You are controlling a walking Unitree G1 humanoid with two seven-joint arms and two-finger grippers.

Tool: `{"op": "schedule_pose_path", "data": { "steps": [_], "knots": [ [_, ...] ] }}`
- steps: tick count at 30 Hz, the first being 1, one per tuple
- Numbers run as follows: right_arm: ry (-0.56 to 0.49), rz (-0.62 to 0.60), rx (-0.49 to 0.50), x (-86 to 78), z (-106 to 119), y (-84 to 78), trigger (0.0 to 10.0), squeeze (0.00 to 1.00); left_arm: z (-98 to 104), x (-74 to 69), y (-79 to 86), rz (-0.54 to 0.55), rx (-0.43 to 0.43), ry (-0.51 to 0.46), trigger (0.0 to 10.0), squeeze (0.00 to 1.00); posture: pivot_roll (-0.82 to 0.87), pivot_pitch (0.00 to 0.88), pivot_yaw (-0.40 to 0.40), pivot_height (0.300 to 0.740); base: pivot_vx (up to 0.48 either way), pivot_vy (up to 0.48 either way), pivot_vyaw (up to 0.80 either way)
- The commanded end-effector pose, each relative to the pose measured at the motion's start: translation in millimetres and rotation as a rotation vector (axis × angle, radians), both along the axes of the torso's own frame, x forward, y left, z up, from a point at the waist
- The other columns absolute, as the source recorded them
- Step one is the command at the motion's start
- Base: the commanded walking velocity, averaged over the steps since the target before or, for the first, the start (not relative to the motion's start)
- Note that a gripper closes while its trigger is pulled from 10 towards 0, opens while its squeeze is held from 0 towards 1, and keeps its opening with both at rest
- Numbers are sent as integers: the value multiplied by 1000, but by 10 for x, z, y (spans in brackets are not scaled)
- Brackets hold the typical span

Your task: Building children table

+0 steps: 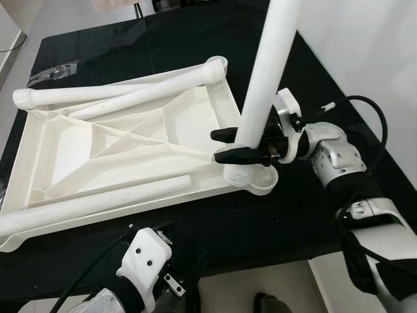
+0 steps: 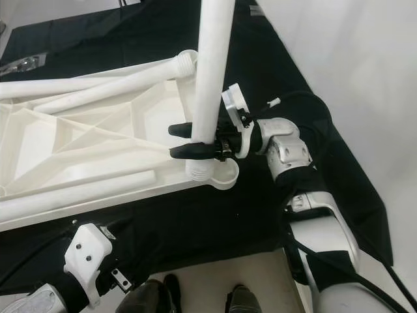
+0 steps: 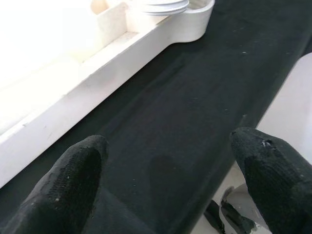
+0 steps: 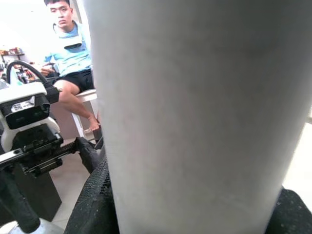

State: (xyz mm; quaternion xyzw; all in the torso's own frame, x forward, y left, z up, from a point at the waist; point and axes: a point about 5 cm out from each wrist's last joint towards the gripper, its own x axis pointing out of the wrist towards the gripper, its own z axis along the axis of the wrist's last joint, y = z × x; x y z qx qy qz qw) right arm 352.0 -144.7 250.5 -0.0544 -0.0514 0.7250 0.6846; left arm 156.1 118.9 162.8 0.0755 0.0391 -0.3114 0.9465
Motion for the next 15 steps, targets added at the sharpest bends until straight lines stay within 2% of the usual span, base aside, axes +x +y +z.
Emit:
{"op": "schedule_pose_path", "data": {
  "steps": [1,2,8,11,15],
  "knots": [
    [71,6,-50,-28,-192,-12,10000,0,-9,-41,-8,-26,15,7,10000,0,30,260,76,740,0,0,0],
    [75,3,-53,-37,-190,-45,10000,0,-1,-48,-21,-59,17,3,10000,0,26,255,77,740,0,0,0],
    [78,7,-54,-48,-191,-57,10000,0,7,-65,-24,-102,22,0,10000,0,21,254,79,740,0,0,0],
    [89,21,-85,-78,-269,-40,10000,0,27,-90,-43,-148,19,-2,10000,0,26,258,80,740,0,0,0],
    [94,20,-92,-81,-291,-48,10000,0,31,-98,-46,-154,18,-3,10000,0,33,263,80,740,0,0,0]
  ]
}}
